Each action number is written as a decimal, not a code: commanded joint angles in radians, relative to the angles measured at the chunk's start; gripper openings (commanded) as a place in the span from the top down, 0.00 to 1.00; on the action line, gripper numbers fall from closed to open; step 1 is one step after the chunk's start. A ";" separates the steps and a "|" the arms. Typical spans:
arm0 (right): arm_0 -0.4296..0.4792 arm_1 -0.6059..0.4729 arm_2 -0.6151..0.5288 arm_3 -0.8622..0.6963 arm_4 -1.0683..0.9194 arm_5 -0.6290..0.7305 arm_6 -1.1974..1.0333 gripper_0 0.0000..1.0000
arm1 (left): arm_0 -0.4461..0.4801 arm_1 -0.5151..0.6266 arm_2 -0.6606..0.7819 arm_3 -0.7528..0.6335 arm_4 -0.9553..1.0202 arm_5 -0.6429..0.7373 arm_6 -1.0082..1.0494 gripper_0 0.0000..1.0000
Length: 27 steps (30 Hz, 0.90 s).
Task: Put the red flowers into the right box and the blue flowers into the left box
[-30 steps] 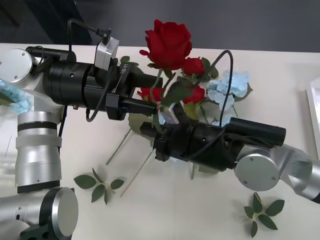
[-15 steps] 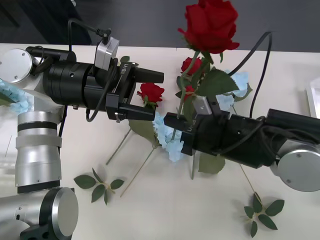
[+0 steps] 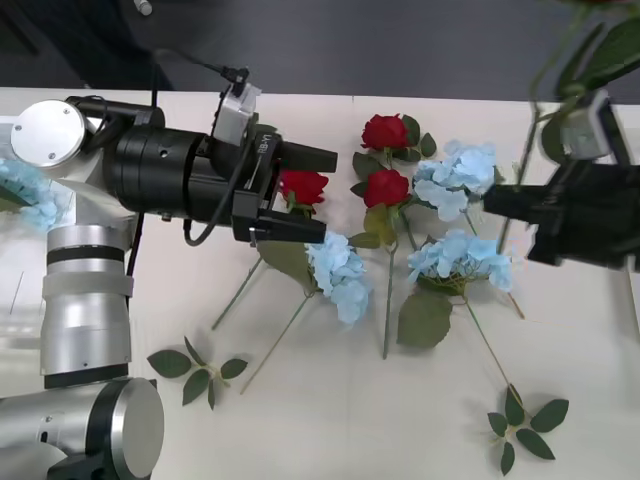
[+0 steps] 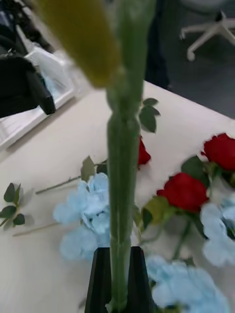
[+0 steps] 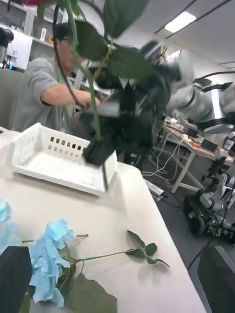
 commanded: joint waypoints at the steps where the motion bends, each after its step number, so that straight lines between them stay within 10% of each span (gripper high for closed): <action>1: 0.019 0.089 -0.137 -0.056 -0.009 0.094 -0.109 1.00 | -0.040 0.042 -0.037 -0.041 -0.077 -0.027 -0.021 0.00; 11: 0.051 0.055 -0.384 -0.061 0.077 0.317 -0.444 1.00 | -0.040 0.128 -0.013 -0.154 -0.323 -0.096 0.244 0.00; 27: 0.022 -0.250 -0.271 0.304 0.316 0.332 -0.640 1.00 | -0.047 0.126 -0.212 -0.153 -0.878 -0.216 0.537 0.00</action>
